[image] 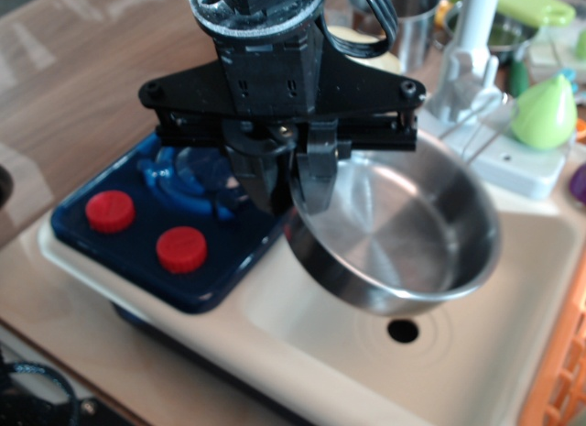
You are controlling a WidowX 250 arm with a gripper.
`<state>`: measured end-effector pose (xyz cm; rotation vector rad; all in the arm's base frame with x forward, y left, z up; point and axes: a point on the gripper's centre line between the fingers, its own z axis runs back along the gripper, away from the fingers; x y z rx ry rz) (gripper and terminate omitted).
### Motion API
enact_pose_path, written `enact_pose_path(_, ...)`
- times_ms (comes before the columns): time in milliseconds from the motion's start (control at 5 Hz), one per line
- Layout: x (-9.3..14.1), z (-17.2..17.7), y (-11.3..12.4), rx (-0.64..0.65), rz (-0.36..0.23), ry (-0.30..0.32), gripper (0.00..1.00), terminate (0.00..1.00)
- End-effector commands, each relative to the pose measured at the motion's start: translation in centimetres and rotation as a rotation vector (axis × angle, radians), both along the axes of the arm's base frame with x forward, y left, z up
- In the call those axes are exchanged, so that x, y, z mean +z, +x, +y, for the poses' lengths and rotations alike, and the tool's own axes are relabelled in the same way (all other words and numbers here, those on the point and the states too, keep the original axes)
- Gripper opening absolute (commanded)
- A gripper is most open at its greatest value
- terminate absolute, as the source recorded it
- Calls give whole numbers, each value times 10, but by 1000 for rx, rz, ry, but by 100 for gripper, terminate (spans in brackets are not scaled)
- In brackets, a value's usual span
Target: Put pan from stove to sink
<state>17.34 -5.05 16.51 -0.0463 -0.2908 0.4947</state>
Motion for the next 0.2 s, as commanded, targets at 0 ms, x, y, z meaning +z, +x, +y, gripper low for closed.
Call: enact_pose_path(0,4,0,2,0,-15,-5,100,100)
